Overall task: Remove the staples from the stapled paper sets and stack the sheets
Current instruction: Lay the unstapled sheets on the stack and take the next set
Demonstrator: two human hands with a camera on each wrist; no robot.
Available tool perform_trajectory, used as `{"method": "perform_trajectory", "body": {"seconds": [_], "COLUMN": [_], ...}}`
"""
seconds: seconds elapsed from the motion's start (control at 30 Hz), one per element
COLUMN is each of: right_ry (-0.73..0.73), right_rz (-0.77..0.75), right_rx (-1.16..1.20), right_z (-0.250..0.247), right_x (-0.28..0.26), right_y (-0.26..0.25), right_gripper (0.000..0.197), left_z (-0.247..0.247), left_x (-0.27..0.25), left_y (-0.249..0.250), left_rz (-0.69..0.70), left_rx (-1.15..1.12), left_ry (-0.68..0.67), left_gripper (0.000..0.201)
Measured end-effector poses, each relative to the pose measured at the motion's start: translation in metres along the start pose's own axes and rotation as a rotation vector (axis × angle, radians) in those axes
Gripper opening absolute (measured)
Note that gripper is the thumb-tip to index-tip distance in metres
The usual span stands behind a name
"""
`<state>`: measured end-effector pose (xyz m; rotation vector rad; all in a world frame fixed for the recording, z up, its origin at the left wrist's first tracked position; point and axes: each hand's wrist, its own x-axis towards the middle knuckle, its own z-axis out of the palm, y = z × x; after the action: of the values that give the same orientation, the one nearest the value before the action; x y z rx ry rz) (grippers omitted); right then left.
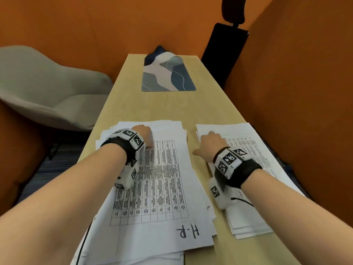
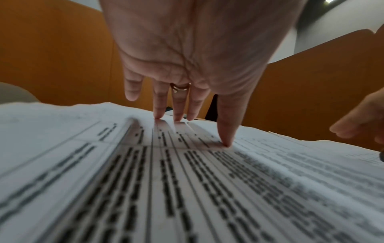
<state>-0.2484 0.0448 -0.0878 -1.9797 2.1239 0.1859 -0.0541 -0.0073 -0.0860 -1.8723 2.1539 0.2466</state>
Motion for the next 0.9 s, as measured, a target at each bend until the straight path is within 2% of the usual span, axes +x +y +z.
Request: {"method": "perform_trajectory", "body": {"seconds": [0.07, 0.13, 0.23, 0.3, 0.4, 0.5, 0.57, 0.63, 0.7, 0.8, 0.9], "right_ry": [-0.083, -0.165, -0.164, -0.131, -0.100, -0.052, 0.010, 0.081, 0.076, -0.059, -0.184], "right_rz": [-0.106, -0.145, -0.129, -0.112, -0.068, -0.056, -0.038, -0.034, -0.073, -0.167, -0.246], "right_rx": [0.135, 0.198, 0.216, 0.227, 0.273, 0.320, 0.401, 0.527, 0.636, 0.910, 0.941], "right_z": [0.002, 0.007, 0.008, 0.007, 0.007, 0.010, 0.009, 0.005, -0.002, -0.015, -0.028], "right_x": [0.000, 0.002, 0.003, 0.003, 0.005, 0.004, 0.002, -0.001, -0.006, -0.023, -0.042], "right_y": [-0.022, -0.036, -0.043, -0.043, -0.043, -0.043, -0.042, -0.041, -0.039, -0.033, -0.022], "right_gripper": [0.044, 0.034, 0.031, 0.036, 0.060, 0.076, 0.082, 0.074, 0.058, 0.030, 0.030], "left_z": [0.003, 0.007, 0.012, 0.013, 0.013, 0.011, 0.008, 0.002, -0.007, -0.018, -0.024], "left_x": [0.004, 0.008, 0.012, 0.013, 0.010, 0.001, -0.008, -0.020, -0.035, -0.057, -0.081], "left_y": [-0.002, -0.006, -0.012, -0.015, -0.015, -0.015, -0.017, -0.021, -0.028, -0.046, -0.065], "left_rz": [-0.005, -0.018, -0.046, -0.034, 0.038, 0.102, 0.119, 0.130, 0.135, 0.127, 0.090], "left_rx": [0.014, 0.018, -0.048, -0.122, -0.280, -0.442, -0.554, -0.674, -0.769, -0.906, -1.049], "left_ry": [0.012, 0.019, 0.033, 0.078, 0.218, 0.275, 0.297, 0.334, 0.367, 0.398, 0.415], "left_gripper": [0.028, 0.045, 0.063, 0.066, 0.052, 0.025, 0.017, 0.014, 0.015, 0.016, 0.006]}}
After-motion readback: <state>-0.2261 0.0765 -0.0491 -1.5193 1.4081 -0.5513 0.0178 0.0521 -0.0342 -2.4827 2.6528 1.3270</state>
